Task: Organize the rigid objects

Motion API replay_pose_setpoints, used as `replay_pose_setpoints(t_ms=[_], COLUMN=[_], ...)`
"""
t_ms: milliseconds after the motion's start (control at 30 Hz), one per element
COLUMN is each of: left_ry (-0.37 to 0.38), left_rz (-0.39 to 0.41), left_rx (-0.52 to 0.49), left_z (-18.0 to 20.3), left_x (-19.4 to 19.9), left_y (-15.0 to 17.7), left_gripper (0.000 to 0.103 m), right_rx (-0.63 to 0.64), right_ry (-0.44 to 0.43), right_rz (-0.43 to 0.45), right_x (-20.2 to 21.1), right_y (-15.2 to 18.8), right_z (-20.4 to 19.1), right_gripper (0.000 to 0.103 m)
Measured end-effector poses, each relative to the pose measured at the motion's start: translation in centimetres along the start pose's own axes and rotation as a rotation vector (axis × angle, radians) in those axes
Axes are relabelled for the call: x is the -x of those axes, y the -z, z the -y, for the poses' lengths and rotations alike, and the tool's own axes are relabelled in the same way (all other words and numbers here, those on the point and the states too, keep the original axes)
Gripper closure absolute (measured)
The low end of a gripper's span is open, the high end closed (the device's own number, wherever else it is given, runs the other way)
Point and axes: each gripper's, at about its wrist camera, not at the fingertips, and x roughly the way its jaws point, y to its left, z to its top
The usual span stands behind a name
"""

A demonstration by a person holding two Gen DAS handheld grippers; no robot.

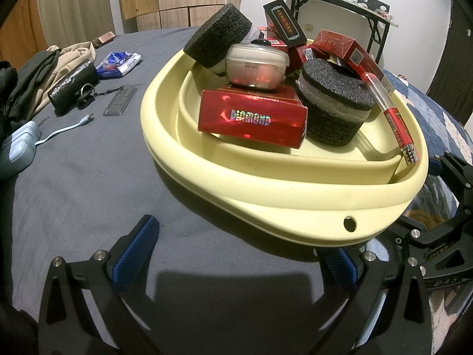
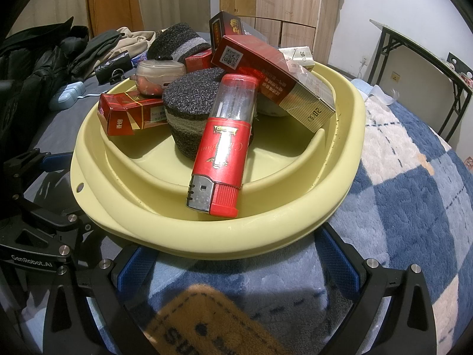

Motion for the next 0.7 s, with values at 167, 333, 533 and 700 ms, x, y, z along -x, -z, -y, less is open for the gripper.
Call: replay_pose_setpoints(t_ms=[167,333,533,700], left_ry=[0.0,0.0,0.0,0.0], left_rz=[0.0,0.0,0.0,0.0], left_rx=[0.0,0.0,0.0,0.0], left_z=[0.02,0.02,0.02,-0.02], left_x=[-0.02,-0.02,-0.02,0.03], left_y=[-0.01,-0.01,-0.01,0.01], left_gripper=[0.0,0.0,0.0,0.0], right_rx=[0.0,0.0,0.0,0.0], right_ry=[0.0,0.0,0.0,0.0], right_rz=[0.0,0.0,0.0,0.0], right_x=[0.05,0.04,0.05,0.02], right_y=[0.03,0.03,0.03,0.01], right_z=[0.04,0.04,0.04,0.02], right_gripper=[0.0,0.0,0.0,0.0])
